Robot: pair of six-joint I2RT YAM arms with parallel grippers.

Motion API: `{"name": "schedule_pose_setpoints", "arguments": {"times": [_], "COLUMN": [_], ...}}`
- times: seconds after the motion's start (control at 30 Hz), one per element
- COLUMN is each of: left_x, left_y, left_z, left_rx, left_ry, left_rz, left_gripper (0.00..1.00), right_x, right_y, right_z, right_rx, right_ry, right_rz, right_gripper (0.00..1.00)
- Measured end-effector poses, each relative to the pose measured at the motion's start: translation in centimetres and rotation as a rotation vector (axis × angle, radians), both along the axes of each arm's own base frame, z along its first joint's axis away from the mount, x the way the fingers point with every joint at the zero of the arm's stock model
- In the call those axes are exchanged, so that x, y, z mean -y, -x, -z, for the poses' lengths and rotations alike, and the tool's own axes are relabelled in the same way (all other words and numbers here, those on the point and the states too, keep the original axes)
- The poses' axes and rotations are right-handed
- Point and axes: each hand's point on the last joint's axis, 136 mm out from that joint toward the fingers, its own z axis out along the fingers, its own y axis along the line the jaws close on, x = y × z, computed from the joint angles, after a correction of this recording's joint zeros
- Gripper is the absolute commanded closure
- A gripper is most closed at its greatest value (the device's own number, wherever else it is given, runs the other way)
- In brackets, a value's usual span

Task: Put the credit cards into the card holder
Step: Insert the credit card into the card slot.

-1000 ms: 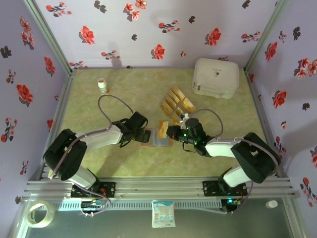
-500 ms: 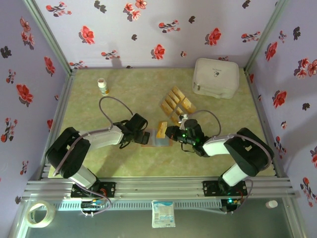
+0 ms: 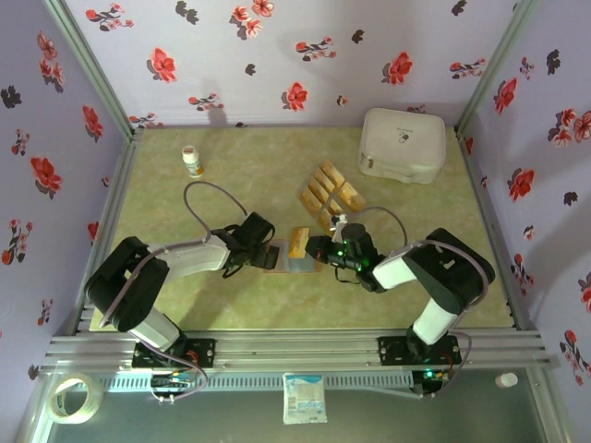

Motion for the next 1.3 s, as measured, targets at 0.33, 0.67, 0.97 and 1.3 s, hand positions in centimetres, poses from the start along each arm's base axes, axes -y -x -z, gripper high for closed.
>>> {"name": "schedule_pose_setpoints", "arguments": {"times": [0.33, 0.67, 0.97, 1.3], "left_x": [0.0, -0.6, -0.2, 0.2], "left_y": [0.0, 0.6, 0.8, 2.0], "left_z": [0.0, -1.4, -2.6, -1.6], "left_rx": [-0.001, 0.0, 0.016, -0.009], "left_ry": [0.0, 0.006, 0.051, 0.058], "left_rz": [-0.003, -0.008, -0.006, 0.004], "left_gripper": [0.0, 0.0, 0.0, 0.0], "right_x": [-0.3, -0.3, -0.4, -0.4], "right_y": [0.2, 0.5, 0.5, 0.4], "right_z": [0.7, 0.6, 0.4, 0.4], "right_rx": [0.002, -0.002, 0.003, 0.004], "right_ry": [-0.028, -0.048, -0.058, -0.059], "right_rz": [-0.012, -0.015, -0.017, -0.017], "right_gripper": [1.0, 1.0, 1.0, 1.0]}}
